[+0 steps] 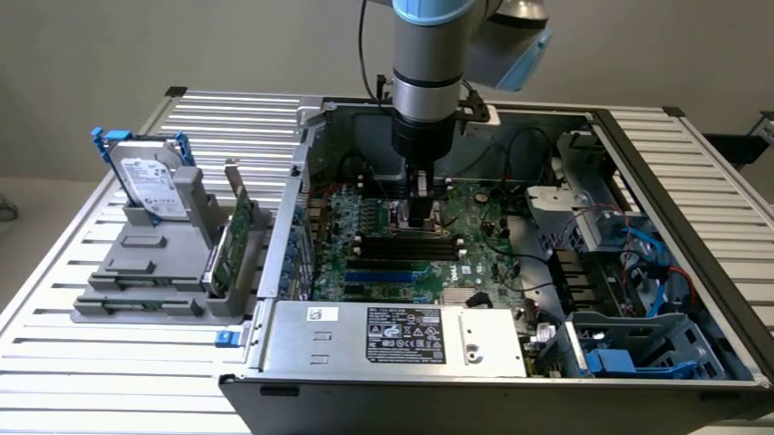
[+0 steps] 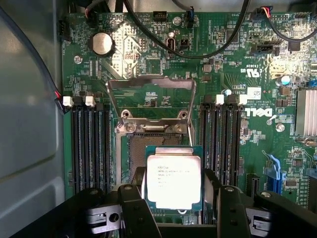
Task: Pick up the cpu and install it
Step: 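Place the cpu into insertion slot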
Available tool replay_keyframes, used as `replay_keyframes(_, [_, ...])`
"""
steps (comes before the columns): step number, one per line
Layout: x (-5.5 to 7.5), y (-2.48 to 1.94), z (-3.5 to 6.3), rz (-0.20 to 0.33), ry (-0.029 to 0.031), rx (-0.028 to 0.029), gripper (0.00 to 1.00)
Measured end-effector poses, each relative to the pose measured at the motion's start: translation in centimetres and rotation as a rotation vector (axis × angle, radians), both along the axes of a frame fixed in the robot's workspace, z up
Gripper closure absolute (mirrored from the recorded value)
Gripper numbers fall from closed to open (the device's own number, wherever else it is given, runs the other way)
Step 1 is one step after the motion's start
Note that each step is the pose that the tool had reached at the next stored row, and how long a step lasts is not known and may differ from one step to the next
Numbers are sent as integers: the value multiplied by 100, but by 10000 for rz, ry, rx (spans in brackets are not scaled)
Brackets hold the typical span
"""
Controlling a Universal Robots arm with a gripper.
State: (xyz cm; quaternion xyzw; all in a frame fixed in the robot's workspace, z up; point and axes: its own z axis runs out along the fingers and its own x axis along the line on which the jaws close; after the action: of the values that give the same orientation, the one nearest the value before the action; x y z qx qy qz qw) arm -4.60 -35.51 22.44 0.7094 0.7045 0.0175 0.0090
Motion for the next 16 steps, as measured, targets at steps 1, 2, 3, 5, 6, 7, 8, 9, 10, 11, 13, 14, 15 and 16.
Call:
replay_keyframes(1, [0,0,0,0,0,1,45])
replay_keyframes(2, [0,0,0,0,-1,1,45])
replay_keyframes(3, [0,0,-1,-1,-1,1,45])
replay_keyframes(5, [0,6,-3,-2,-2,4,45])
replay_keyframes(6, [1,8,-4,-1,-2,3,45])
replay_keyframes(7, [1,13,-6,-2,-2,2,45])
replay_keyframes(8, [1,19,-12,-1,-1,2,45])
replay_keyframes(9, [2,27,-20,-1,-1,2,45])
replay_keyframes(10, [2,36,-32,-1,-1,1,45])
replay_keyframes(11, [3,47,-46,-1,-1,2,45])
replay_keyframes(13, [9,77,-80,-1,-1,3,45])
replay_keyframes(14, [15,92,-96,0,0,3,45])
replay_keyframes(15, [19,108,-112,-1,2,0,45])
replay_keyframes(16, [22,121,-127,0,2,1,45])
